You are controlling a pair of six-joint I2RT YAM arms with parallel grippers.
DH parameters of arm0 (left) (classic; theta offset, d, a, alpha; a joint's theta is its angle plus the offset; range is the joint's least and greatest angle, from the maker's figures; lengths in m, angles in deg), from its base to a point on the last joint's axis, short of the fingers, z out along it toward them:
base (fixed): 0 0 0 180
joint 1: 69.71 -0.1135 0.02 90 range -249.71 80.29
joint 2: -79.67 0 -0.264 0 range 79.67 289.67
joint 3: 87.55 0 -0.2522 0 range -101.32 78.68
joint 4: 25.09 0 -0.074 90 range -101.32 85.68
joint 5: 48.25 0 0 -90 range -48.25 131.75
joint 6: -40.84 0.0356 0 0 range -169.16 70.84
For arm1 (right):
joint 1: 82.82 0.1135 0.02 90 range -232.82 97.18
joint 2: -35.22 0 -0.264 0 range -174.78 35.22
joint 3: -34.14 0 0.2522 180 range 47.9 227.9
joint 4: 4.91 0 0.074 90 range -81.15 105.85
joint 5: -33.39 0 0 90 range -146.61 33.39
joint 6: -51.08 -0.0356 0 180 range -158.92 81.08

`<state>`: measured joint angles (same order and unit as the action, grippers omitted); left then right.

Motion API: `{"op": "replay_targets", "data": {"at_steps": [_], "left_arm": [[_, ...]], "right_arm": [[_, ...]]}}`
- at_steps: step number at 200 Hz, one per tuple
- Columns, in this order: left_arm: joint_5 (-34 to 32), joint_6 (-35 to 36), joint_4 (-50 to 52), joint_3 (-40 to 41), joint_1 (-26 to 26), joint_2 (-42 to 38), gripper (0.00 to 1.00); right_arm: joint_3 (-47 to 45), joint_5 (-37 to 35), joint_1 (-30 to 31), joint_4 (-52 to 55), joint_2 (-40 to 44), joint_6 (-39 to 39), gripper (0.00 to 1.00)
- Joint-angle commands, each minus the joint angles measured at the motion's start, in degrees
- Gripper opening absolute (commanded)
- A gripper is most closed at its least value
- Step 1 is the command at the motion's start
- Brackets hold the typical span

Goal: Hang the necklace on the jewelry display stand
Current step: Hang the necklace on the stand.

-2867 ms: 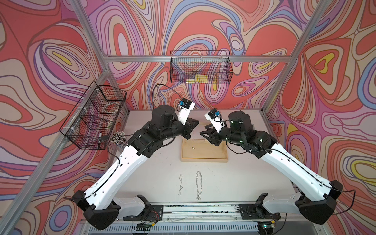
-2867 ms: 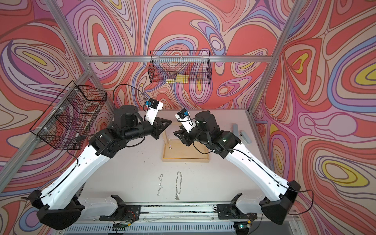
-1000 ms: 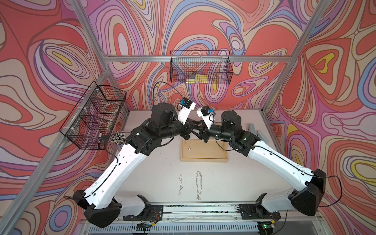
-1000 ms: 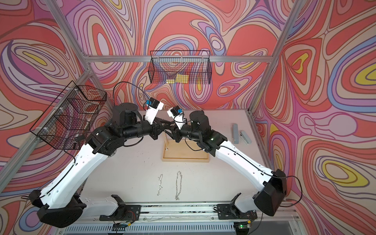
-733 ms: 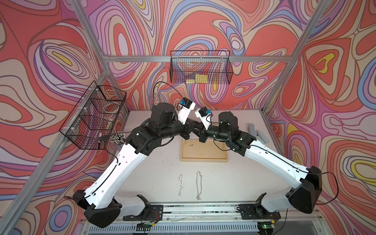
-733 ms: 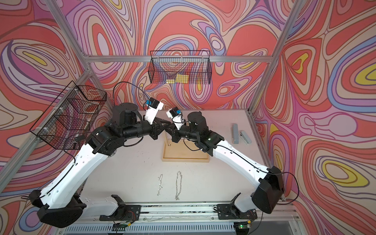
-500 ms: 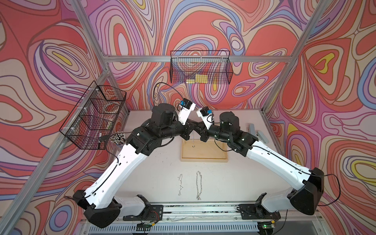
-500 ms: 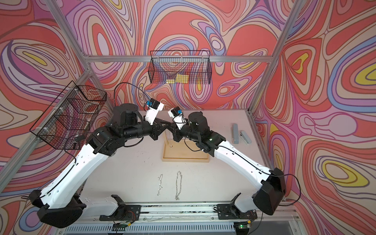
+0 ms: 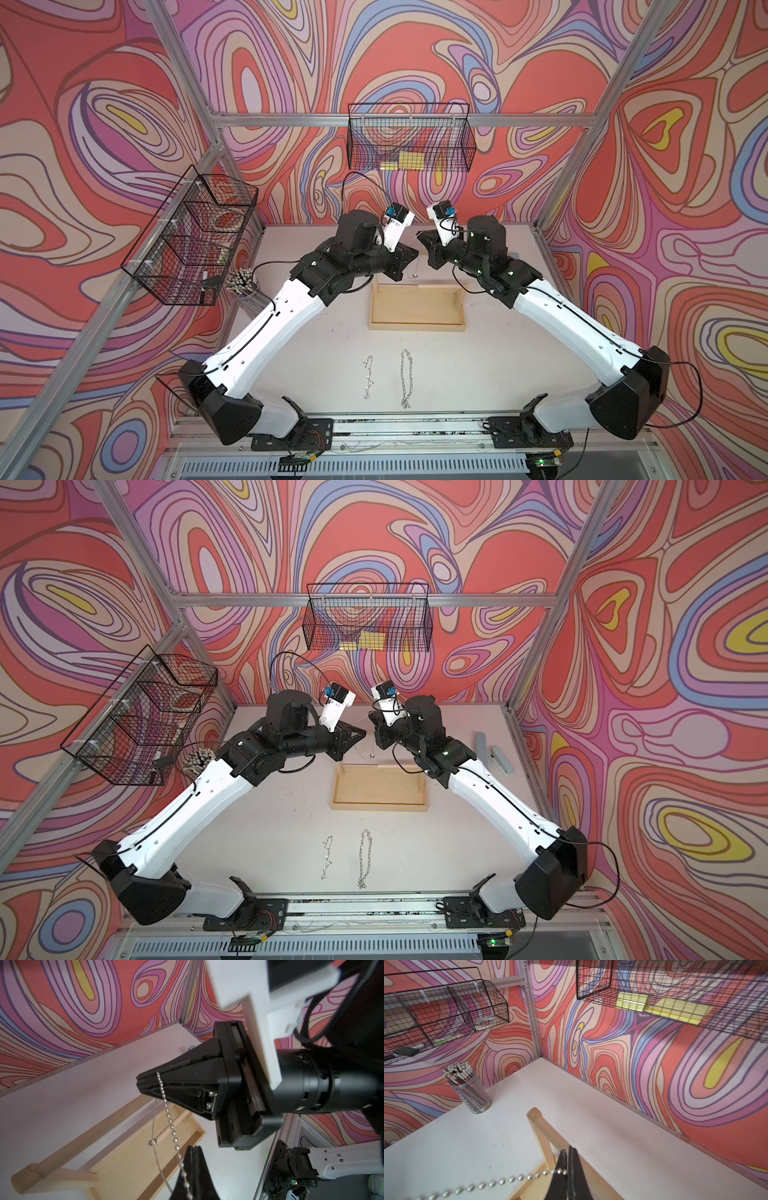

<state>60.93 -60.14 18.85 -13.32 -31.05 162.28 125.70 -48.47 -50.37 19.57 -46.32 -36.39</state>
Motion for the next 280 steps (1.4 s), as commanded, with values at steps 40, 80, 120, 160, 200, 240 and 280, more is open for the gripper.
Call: {"op": "replay_targets", "data": {"at_steps": [40, 80, 120, 160, 200, 240, 280], "left_arm": [[5.82, -0.88, -6.23, -8.79, 0.11, 10.05, 0.0], [8.0, -1.1, -6.89, -14.66, 0.03, 17.18, 0.0], [9.62, -2.14, -8.43, -16.49, -0.31, 21.15, 0.0], [10.97, -3.22, -9.35, -17.24, -1.08, 23.72, 0.0], [11.61, -4.98, -11.24, -17.43, -2.08, 25.76, 0.0], [12.83, -6.18, -12.58, -18.04, -2.6, 27.73, 0.0], [12.67, -6.18, -11.53, -19.58, -2.78, 29.19, 0.0]], "right_arm": [[1.74, -0.71, -8.04, -3.02, -1.84, -0.38, 0.0], [0.85, -1.87, -10.05, -3.31, -2.48, -0.43, 0.0], [-1.06, -4.35, -11.92, -3.7, -2.66, -0.88, 0.0], [-2.52, -5.0, -13.11, -4.26, -2.07, -1.04, 0.0], [-0.96, -4.97, -14.17, -4.17, -5.13, 0.03, 0.0], [1.78, -4.58, -15.1, -4.31, -8.31, 0.98, 0.0], [2.1, -1.9, -15.7, -4.13, -8.72, 0.73, 0.0]]}}
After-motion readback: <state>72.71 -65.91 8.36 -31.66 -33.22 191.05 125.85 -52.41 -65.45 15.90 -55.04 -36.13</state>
